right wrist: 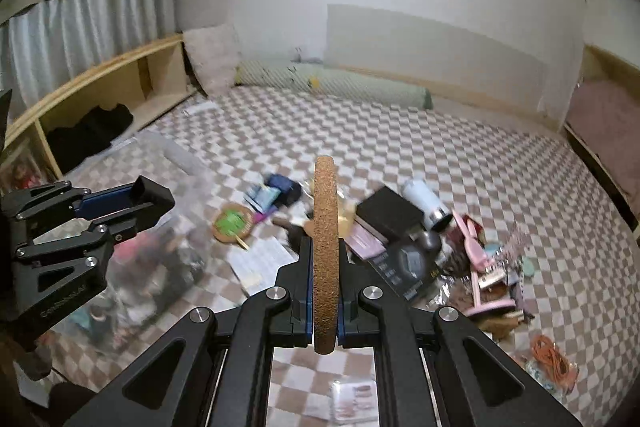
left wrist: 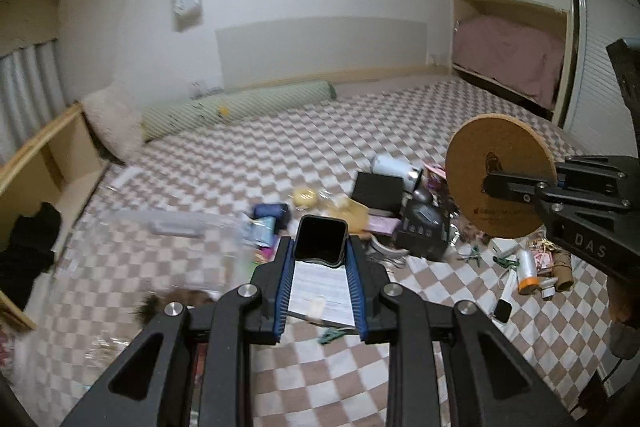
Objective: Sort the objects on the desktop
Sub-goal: 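Carry the coaster and black cup with both tools over the clear bin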
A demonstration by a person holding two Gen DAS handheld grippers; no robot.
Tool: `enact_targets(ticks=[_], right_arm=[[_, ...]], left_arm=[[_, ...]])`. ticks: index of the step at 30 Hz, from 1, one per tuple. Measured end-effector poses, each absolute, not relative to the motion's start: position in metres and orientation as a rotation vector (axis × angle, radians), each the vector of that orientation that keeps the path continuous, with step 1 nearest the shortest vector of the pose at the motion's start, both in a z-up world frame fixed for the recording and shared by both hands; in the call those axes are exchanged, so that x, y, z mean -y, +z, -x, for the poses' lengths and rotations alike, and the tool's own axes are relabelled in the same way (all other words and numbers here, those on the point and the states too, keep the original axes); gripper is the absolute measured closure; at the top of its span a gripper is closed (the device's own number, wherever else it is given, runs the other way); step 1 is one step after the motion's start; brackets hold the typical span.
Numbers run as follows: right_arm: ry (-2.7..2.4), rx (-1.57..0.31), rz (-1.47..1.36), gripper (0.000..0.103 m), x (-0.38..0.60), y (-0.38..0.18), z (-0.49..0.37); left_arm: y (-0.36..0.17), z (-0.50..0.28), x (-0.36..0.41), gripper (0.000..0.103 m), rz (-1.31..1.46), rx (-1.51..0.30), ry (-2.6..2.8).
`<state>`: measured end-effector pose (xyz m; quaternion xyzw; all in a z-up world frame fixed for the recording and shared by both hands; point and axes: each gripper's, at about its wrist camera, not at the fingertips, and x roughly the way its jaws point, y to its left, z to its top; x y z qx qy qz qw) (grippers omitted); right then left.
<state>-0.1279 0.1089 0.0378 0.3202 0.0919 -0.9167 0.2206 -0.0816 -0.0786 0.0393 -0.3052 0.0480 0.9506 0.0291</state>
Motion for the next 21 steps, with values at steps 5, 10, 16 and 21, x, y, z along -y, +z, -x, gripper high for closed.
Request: enact_targets(ticks=[5, 10, 16, 21], right_arm=[[-2.522, -0.256, -0.797, 0.094, -0.079, 0.07, 0.112], [-2.479, -0.25, -0.727, 0.094, -0.041, 0.093, 0.097], [-2.398, -0.25, -0.667, 0.094, 0.015, 0.109, 0.078], [-2.325, -0.255, -0.675, 0.094, 0.059, 0.102, 0.067]], left_arm=[[0.069, 0.055, 0.111, 0.077, 0.894, -0.168, 3.008], [0.095, 0.03, 0.148, 0.077, 0.873, -0.166, 3.078], [0.112, 0.006, 0.196, 0.077, 0.89, -0.143, 3.158], [0.109, -0.007, 0.231, 0.077, 0.941, -0.111, 3.195]])
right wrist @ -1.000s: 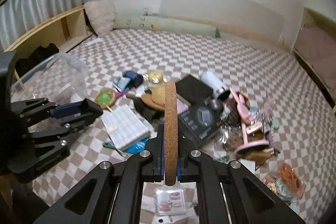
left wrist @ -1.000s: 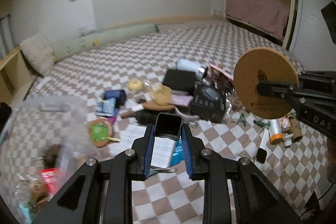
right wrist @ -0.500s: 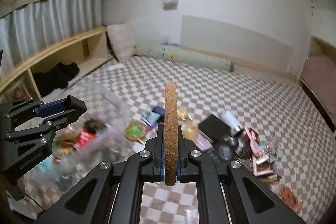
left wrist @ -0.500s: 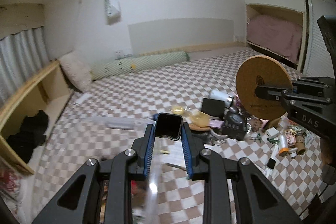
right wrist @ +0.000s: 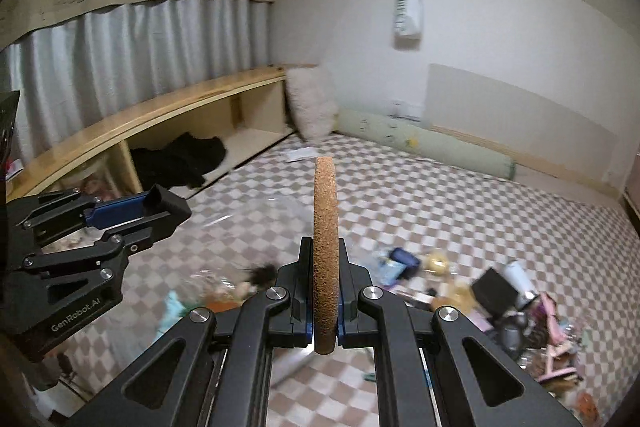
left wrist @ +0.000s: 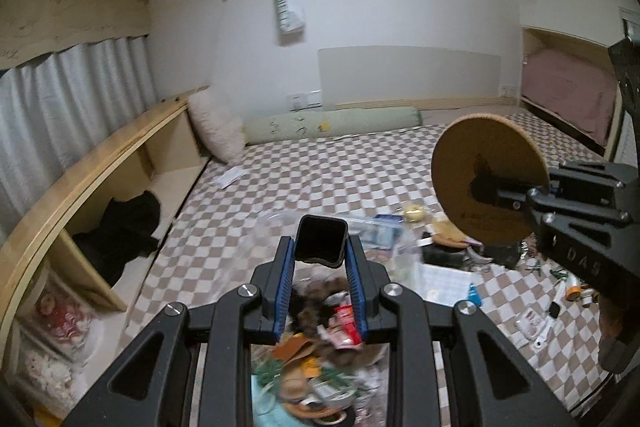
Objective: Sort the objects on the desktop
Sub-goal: 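Carry the coaster and black cup with both tools over the clear bin, then open both tools to drop the coaster and black cup into the bin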
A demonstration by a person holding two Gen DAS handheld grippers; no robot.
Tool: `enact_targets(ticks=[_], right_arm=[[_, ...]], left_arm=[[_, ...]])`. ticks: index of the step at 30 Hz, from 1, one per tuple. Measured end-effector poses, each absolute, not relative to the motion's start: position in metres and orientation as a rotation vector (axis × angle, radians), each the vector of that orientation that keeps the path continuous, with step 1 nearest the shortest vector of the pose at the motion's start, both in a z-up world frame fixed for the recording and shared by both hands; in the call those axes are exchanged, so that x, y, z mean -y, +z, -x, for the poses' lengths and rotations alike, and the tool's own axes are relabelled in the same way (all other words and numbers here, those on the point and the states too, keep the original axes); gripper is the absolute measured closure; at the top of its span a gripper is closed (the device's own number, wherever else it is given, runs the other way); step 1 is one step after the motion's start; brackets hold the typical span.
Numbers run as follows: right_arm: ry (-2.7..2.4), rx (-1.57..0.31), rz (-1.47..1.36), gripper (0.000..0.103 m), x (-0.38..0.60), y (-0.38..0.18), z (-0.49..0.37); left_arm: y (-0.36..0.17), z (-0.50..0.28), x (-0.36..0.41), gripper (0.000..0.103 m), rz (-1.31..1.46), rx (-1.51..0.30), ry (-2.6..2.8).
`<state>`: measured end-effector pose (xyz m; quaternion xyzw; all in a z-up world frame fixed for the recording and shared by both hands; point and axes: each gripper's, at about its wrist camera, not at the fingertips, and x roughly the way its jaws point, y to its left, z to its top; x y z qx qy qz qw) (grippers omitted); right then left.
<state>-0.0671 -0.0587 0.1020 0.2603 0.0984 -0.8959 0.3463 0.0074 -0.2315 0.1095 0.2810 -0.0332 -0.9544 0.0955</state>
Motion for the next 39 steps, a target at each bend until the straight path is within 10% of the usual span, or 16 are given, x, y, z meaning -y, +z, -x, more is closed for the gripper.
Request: enact_targets(ticks=[39], right_arm=[[-1.818, -0.357, -1.253, 0.095, 0.179, -0.065, 0.013]], left_arm=[[-0.043, -0.026, 0.307, 0.077, -1.341, -0.074, -2.568]])
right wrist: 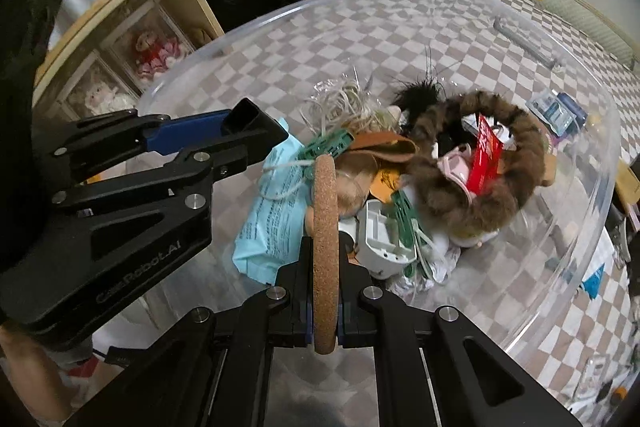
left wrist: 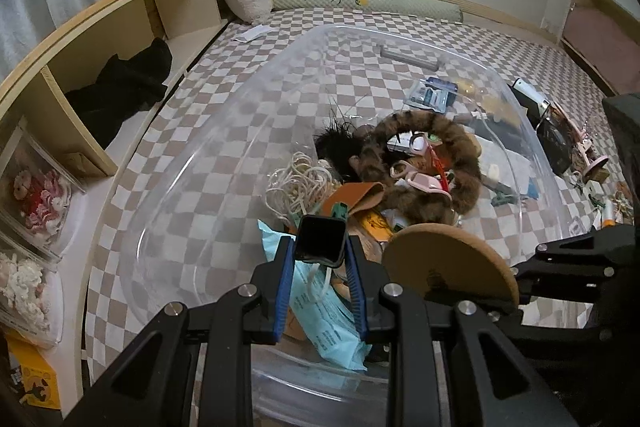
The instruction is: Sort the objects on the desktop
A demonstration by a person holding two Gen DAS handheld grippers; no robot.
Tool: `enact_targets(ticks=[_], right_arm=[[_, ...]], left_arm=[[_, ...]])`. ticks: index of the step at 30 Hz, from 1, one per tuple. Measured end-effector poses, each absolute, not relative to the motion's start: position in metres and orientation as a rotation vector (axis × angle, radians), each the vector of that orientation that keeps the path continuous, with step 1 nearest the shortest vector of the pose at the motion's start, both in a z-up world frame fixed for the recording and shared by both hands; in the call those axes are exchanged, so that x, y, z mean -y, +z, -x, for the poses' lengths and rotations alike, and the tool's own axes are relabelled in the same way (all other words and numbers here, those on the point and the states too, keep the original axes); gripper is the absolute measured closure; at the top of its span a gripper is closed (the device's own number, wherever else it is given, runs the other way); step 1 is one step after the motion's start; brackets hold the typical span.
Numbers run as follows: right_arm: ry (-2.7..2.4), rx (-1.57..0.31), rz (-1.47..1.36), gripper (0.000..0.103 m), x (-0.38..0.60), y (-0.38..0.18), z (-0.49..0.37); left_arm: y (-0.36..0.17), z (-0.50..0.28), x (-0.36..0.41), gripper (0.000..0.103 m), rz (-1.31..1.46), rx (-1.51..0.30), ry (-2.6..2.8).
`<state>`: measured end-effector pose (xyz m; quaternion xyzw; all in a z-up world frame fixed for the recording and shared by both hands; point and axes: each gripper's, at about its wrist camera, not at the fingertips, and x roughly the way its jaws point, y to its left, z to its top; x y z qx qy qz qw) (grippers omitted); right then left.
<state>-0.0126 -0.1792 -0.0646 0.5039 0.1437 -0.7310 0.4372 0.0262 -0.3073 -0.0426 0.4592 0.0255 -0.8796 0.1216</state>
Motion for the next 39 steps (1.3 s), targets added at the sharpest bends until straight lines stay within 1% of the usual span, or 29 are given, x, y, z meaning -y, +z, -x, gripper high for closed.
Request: enact_targets(ticks=[5, 6, 7, 9, 12, 14, 16, 17, 18, 19, 21, 22, 25, 33, 39], right_arm=[[-1.827, -0.334, -1.254, 0.094, 0.176, -0.064, 0.014], [-1.826, -0.336, -1.253, 0.094, 0.176, -0.064, 0.014], [-1.826, -0.339, -1.252, 0.094, 0.176, -0.064, 0.014], [-1.827, -0.349, -1.251, 0.095, 0.176, -0.064, 0.014], [-1.85, -0.368, -1.242, 0.094, 0.175, -0.063, 0.014], [-1.862, -0.361, -1.238, 0.094, 0.174, -0.062, 0.015], [-1.892, -0.347, -1.227, 0.093, 0.17, -0.059, 0.018], [-1.907, -0.337, -1.219, 0.087, 0.168, -0.057, 0.02], [-1.918, -0.33, -1.213, 0.077, 0.166, -0.055, 0.022], [-1.929, -0.323, -1.207, 0.071, 0.165, -0.053, 0.023], [-1.957, -0.307, -1.201, 0.037, 0.161, -0.049, 0.026], [-1.964, -0.297, -1.199, 0.035, 0.159, -0.047, 0.028], [-1.967, -0.308, -1.195, 0.035, 0.158, -0.043, 0.03], [-1.976, -0.347, -1.193, 0.035, 0.154, -0.04, 0.03], [-1.979, -0.335, -1.175, 0.035, 0.145, -0.033, 0.031]], left_arm=[[-0.044, -0.025, 0.304, 0.075, -1.351, -0.061, -2.557], [-0.044, -0.025, 0.305, 0.072, -1.35, -0.064, -2.559], [-0.044, -0.025, 0.305, 0.061, -1.351, -0.068, -2.555], [-0.044, -0.026, 0.305, 0.046, -1.342, -0.066, -2.551], [-0.043, -0.027, 0.306, 0.045, -1.327, -0.058, -2.544], [-0.042, -0.028, 0.307, 0.042, -1.317, -0.057, -2.537], [-0.04, -0.03, 0.307, 0.028, -1.297, -0.047, -2.53], [-0.039, -0.03, 0.308, 0.028, -1.288, -0.044, -2.526], [-0.038, -0.031, 0.308, 0.028, -1.279, -0.04, -2.522], [-0.036, -0.032, 0.31, 0.028, -1.268, -0.044, -2.514], [-0.035, -0.033, 0.315, 0.027, -1.258, -0.065, -2.501], [-0.034, -0.033, 0.318, 0.027, -1.256, -0.092, -2.501], [-0.033, -0.035, 0.322, 0.026, -1.249, -0.138, -2.503], [-0.032, -0.034, 0.317, 0.026, -1.245, -0.109, -2.499], [-0.029, -0.034, 0.314, 0.026, -1.235, -0.112, -2.503]])
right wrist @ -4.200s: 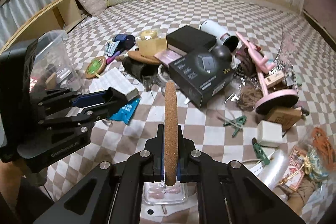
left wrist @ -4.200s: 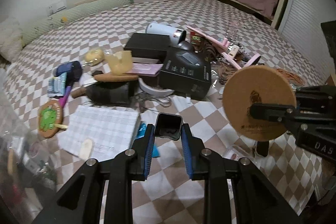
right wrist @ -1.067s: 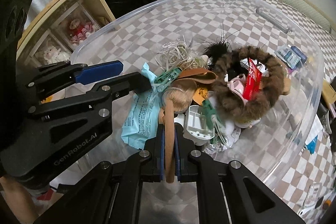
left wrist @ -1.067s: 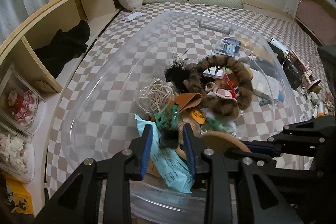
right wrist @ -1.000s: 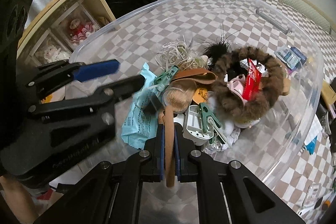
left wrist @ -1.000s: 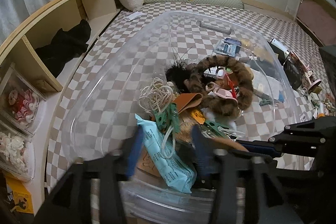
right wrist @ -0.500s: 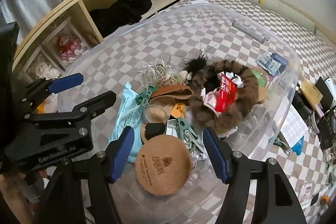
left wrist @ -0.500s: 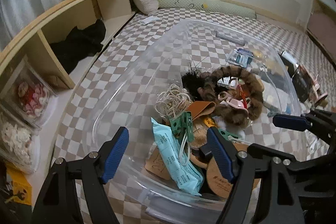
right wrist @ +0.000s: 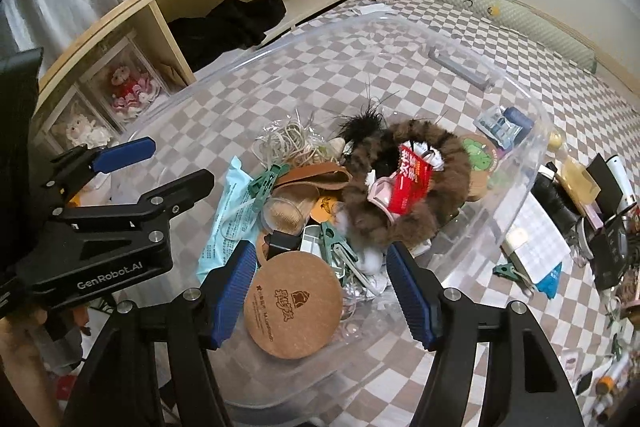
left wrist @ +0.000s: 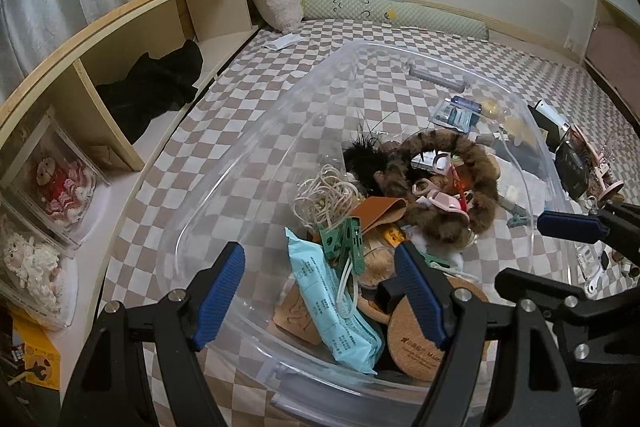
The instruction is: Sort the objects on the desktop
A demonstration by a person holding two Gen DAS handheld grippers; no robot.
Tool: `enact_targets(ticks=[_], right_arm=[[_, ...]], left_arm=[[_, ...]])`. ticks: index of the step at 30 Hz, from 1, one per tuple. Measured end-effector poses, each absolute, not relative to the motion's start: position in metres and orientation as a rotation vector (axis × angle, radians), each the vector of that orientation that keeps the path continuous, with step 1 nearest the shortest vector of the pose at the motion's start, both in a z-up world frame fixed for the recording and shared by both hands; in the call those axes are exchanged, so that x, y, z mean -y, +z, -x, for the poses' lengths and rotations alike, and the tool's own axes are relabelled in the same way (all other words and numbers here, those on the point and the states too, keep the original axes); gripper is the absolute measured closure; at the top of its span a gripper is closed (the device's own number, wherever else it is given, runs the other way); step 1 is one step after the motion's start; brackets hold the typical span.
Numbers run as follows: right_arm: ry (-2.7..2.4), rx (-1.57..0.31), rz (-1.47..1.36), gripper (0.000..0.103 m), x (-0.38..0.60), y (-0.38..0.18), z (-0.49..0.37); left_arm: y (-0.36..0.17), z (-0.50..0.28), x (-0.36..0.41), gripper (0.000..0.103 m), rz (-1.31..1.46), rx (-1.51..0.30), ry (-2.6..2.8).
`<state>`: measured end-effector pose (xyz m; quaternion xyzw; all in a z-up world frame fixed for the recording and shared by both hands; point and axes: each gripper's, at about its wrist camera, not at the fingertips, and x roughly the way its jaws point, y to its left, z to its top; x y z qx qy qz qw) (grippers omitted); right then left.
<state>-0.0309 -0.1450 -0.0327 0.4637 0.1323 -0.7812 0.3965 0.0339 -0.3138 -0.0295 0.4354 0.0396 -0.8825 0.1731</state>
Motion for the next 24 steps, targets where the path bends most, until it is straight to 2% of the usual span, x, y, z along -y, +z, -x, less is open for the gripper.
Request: enact_targets(ticks=[5, 6, 7, 8, 9, 14, 16, 24], right_arm=[[-1.987, -0.319, -1.158, 0.035, 0.139, -0.029, 0.032], [-1.993, -0.314, -1.155, 0.032, 0.138, -0.029, 0.032], [-2.0, -0.311, -1.151, 0.027, 0.136, -0.028, 0.033], [-2.007, -0.308, -1.145, 0.018, 0.134, -0.028, 0.033], [-2.014, -0.305, -1.138, 0.013, 0.132, -0.027, 0.033], [-2.057, -0.324, -1.107, 0.011, 0.125, -0.022, 0.033], [-2.08, -0.351, -1.084, 0.0, 0.123, -0.021, 0.033], [-2.114, -0.416, -1.03, 0.0, 0.112, -0.016, 0.029]], left_arm=[[-0.025, -0.035, 0.309, 0.025, -1.212, -0.089, -2.493], [-0.023, -0.036, 0.308, 0.02, -1.202, -0.08, -2.49], [-0.022, -0.037, 0.307, 0.006, -1.193, -0.072, -2.487], [-0.02, -0.037, 0.306, 0.001, -1.184, -0.063, -2.484], [-0.018, -0.039, 0.305, 0.0, -1.163, -0.057, -2.489], [-0.013, -0.042, 0.302, 0.0, -1.145, -0.049, -2.485], [-0.011, -0.043, 0.301, 0.0, -1.139, -0.045, -2.482], [-0.005, -0.051, 0.285, 0.0, -1.121, 0.011, -2.469]])
